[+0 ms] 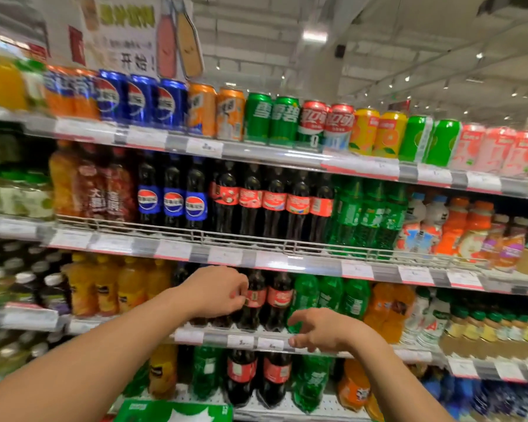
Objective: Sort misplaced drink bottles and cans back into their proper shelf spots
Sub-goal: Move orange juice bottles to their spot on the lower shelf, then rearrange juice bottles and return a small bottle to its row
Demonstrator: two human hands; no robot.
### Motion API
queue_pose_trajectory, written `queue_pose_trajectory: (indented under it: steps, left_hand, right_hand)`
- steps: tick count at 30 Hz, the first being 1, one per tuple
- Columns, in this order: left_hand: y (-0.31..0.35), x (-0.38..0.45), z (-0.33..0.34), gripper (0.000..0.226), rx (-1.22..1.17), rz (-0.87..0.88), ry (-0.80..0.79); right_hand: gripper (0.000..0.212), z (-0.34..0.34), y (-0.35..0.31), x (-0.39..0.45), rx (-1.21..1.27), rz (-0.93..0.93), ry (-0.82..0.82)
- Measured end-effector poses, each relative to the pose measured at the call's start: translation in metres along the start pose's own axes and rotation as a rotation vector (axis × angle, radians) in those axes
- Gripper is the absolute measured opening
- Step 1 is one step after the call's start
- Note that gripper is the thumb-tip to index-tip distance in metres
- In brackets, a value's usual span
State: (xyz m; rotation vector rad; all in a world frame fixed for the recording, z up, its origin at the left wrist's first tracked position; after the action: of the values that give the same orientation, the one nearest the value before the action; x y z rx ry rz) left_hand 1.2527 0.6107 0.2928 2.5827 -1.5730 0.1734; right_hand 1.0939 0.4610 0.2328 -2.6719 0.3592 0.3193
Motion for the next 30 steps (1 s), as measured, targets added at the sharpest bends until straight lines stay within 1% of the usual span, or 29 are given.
queue_pose_trajectory:
  steps: [4, 8, 12, 15, 17, 21, 23, 27, 30]
  left_hand:
    - [-0.039, -0.043, -0.022, 0.034, -0.023, -0.030, -0.038]
    - [-0.076, -0.085, -0.037, 0.032, -0.009, -0.069, -0.062]
    - [-0.115, -0.125, -0.049, 0.035, -0.032, -0.114, -0.095]
    - [-0.142, -0.149, -0.058, 0.036, -0.032, -0.128, -0.119]
    - [-0.159, -0.163, -0.066, 0.039, -0.025, -0.140, -0.128]
    - [-0.187, -0.197, -0.079, 0.038, -0.067, -0.158, -0.136]
    - [-0.205, -0.217, -0.080, 0.039, -0.096, -0.178, -0.192]
    - [-0.239, -0.271, -0.080, 0.049, -0.164, -0.245, -0.431]
    - [-0.269, -0.309, -0.085, 0.055, -0.144, -0.321, -0.498]
  right_hand:
    - [0.058, 0.006, -0.058, 0.010, 0.008, -0.029, -0.025]
    - [0.059, 0.012, -0.108, 0.018, -0.015, -0.050, -0.022]
    - [0.053, 0.020, -0.160, 0.028, -0.049, -0.102, -0.043]
    - [0.050, 0.027, -0.193, 0.035, -0.046, -0.116, -0.032]
    - [0.053, 0.031, -0.212, 0.038, -0.074, -0.117, -0.023]
    - [0.049, 0.042, -0.246, 0.046, -0.120, -0.111, -0.069]
    - [0.051, 0.045, -0.267, 0.052, -0.134, -0.122, -0.074]
    - [0.055, 0.052, -0.321, 0.069, -0.120, -0.180, -0.102]
    - [0.057, 0.058, -0.369, 0.085, -0.140, -0.256, -0.126]
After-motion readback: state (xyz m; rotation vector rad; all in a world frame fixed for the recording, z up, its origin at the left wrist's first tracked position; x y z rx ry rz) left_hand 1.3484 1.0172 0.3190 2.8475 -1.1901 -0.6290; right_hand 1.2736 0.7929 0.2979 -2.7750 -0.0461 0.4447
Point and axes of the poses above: each hand's wrist, its own x-axis towards the middle knuckle, its own z-axis out of the palm, y = z × x, the point moved 7 cm from there along x, towards the middle knuckle, and after that the axes turned 11 degrees about -z, right-handed, at the moved point
